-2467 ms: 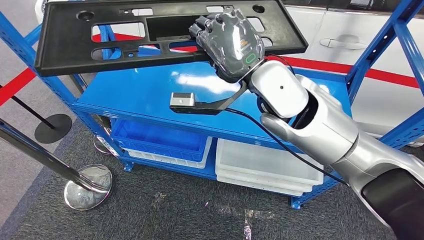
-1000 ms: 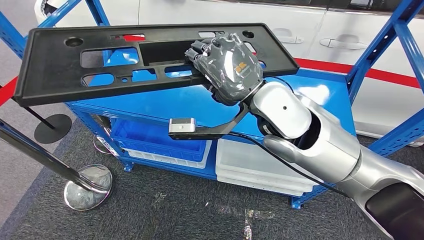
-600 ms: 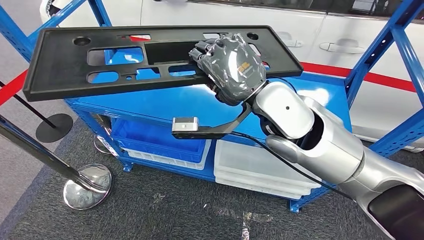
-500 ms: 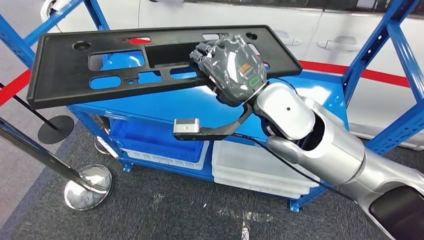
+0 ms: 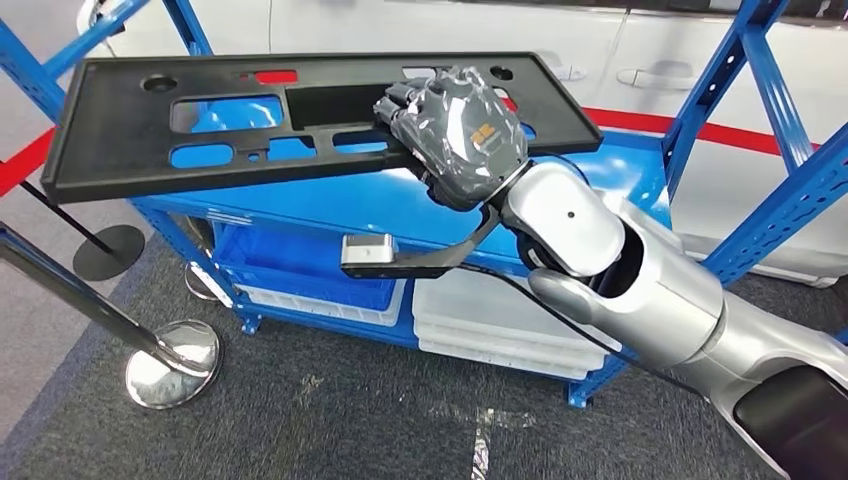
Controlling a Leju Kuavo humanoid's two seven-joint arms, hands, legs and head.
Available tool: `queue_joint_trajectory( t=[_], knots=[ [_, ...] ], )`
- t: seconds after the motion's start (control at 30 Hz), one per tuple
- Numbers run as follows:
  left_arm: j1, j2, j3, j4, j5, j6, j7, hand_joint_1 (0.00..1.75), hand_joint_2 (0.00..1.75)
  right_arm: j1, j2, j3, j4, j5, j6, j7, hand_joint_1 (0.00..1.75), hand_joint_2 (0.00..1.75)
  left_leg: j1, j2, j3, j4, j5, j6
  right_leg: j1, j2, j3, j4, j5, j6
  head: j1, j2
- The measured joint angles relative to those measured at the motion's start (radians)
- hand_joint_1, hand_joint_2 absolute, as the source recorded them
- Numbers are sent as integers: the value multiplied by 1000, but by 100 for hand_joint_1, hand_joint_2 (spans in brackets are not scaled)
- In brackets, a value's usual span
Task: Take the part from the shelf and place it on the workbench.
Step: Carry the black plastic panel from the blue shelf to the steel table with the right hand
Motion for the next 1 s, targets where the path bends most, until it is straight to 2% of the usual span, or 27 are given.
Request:
queue_joint_trajectory(
  t=[0.07, 0.1, 0.13, 0.2, 0.23, 0.27, 0.3, 0.33, 0.37, 0.4, 0.43, 0.47, 0.5, 0.57, 0.6, 0.63, 0.7, 0.73, 0.77, 0.8, 0.83, 0.87, 0.9, 0.93, 0.97, 1.0],
  knots=[
    [-1, 0, 0, 0, 0, 3, 1, 0, 175, 0, -1, 0, 1, 0, 0, 0, 175, 175, 4, 4, -3, -18, 22, 6, 0, 1, -6, 2, -5, 13, 0, 0],
    [0, -1, 0, 0, 0, 5, 2, 0, 175, -1, -1, 0, 1, 0, 0, 0, 175, 175, 8, 7, -7, -28, 35, 11, 1, 2, -14, 20, -28, 19, 1, 0],
    [0, -1, 0, 0, 0, 6, 2, 0, 175, -2, -2, 0, 1, 0, 0, 0, 175, 175, 12, 11, -15, -35, 47, 15, 1, 3, -27, 57, -67, 24, 2, 0],
    [-1, -3, 0, 0, 0, 6, 3, 0, 175, -1, -2, 0, 2, 0, 0, 0, 175, 175, 12, 13, -38, -34, 65, 21, -4, 2, -60, 176, -156, 33, 4, 0],
    [-1, -4, 0, 0, 0, 6, 3, 0, 175, 1, -3, 0, 2, 0, 0, 0, 175, 175, 12, 14, -52, -31, 72, 20, -6, 2, -71, 231, -181, 37, 4, 0],
    [-1, -5, 0, 0, 0, 6, 4, 0, 175, 2, -3, 0, 2, 0, 0, 0, 175, 175, 13, 14, -65, -25, 78, 19, -9, 1, -70, 261, -185, 39, 5, 0],
    [0, -5, 0, 0, 0, 6, 4, 0, 175, 3, -3, 0, 2, 0, 0, 0, 175, 175, 14, 14, -79, -19, 83, 17, -12, 0, -52, 256, -169, 42, 5, 0],
    [0, -6, 0, 0, 0, 6, 4, 0, 175, 3, -4, 0, 2, 0, 1, 0, 175, 175, 15, 14, -92, -11, 87, 14, -13, -1, -16, 217, -142, 43, 5, 0],
    [0, -7, 0, 0, 0, 7, 6, 0, 175, 3, -4, 0, 2, -1, 1, 0, 175, 175, 17, 14, -104, -2, 90, 11, -14, -2, 29, 152, -122, 42, 5, 0],
    [0, -7, 0, 0, 0, 7, 7, 0, 175, 2, -4, 0, 2, -3, 2, 1, 175, 175, 17, 14, -115, 6, 94, 6, -12, -3, 73, 83, -112, 40, 5, 0],
    [0, -7, 0, 0, 0, 7, 10, 0, 175, 2, -4, 0, 2, -5, 3, 2, 175, 175, 17, 14, -123, 10, 99, 0, -9, -2, 102, 33, -108, 35, 4, 0],
    [0, -8, 0, 0, 0, 8, 12, 0, 175, 2, -4, 0, 2, -8, 4, 2, 175, 175, 17, 13, -128, 12, 105, -6, -5, -2, 117, 3, -112, 30, 5, 0],
    [1, -8, 0, 0, 0, 9, 13, 0, 175, 2, -4, 0, 2, -9, 6, 2, 175, 175, 17, 13, -132, 10, 113, -13, -2, -2, 117, -6, -109, 23, 4, 0],
    [2, -8, 0, 0, -2, 9, 16, 0, 175, 3, -4, 0, 3, -11, 9, 2, 175, 175, 17, 10, -139, 4, 125, -26, -6, -3, 106, -16, -90, 9, 5, 0],
    [2, -9, 0, 1, -3, 9, 17, 0, 175, 4, -4, 0, 3, -11, 10, 2, 175, 175, 17, 7, -148, 11, 112, -31, -9, -4, 98, -23, -77, 1, 3, 0],
    [3, -10, 0, 1, -4, 10, 18, 0, 175, 4, -4, 0, 3, -11, 11, 2, 175, 175, 18, 6, -161, 36, 81, -36, -13, -6, 89, -30, -64, -7, 1, 0],
    [2, -11, 0, 1, -7, 10, 19, 0, 175, 4, -4, 0, 3, -12, 12, 2, 175, 175, 21, 5, -193, 144, -14, -45, -14, -7, 68, -33, -42, -15, -3, 0],
    [3, -11, 0, 1, -7, 10, 19, 0, 175, 5, -4, 0, 4, -12, 12, 2, 175, 175, 23, 5, -205, 208, -48, -49, -14, -8, 56, -32, -33, -16, -4, 0],
    [3, -11, 0, 1, -8, 10, 19, 0, 175, 6, -4, 0, 4, -12, 12, 2, 175, 175, 25, 5, -208, 253, -61, -52, -14, -8, 44, -29, -25, -15, -5, 0],
    [2, -11, 0, 1, -8, 10, 19, 0, 175, 7, -4, 0, 5, -12, 12, 2, 175, 175, 27, 5, -196, 267, -52, -56, -15, -8, 31, -26, -17, -12, -5, 0],
    [2, -11, 0, 1, -9, 10, 18, 0, 175, 8, -4, 0, 6, -12, 12, 2, 175, 175, 29, 5, -168, 245, -29, -59, -17, -8, 19, -22, -10, -9, -5, 0],
    [1, -11, 0, 1, -9, 10, 18, 0, 175, 9, -4, 0, 7, -13, 12, 2, 175, 175, 33, 5, -124, 191, -3, -62, -18, -8, 7, -17, -4, -3, -5, 0],
    [-1, -12, 0, 1, -10, 9, 17, 0, 175, 8, -4, 0, 8, -13, 12, 2, 175, 175, 34, 5, -74, 124, 5, -66, -19, -7, -3, -13, 2, 3, -6, 0],
    [-2, -12, 0, 1, -10, 8, 17, 0, 175, 7, -4, 0, 8, -13, 12, 3, 175, 175, 33, 2, -34, 65, 7, -63, -18, -7, -11, -9, 8, 9, -6, 0],
    [-3, -12, 0, 1, -10, 8, 16, 0, 175, 7, -4, 0, 8, -13, 12, 3, 175, 175, 31, 0, -10, 24, 3, -58, -17, -7, -15, -7, 14, 16, -6, 0],
    [-3, -13, 0, 1, -10, 7, 16, 0, 175, 6, -5, 0, 8, -13, 11, 3, 175, 175, 28, -3, -2, 8, -4, -50, -14, -7, -17, -8, 21, 22, -5, 0]
  ],
)
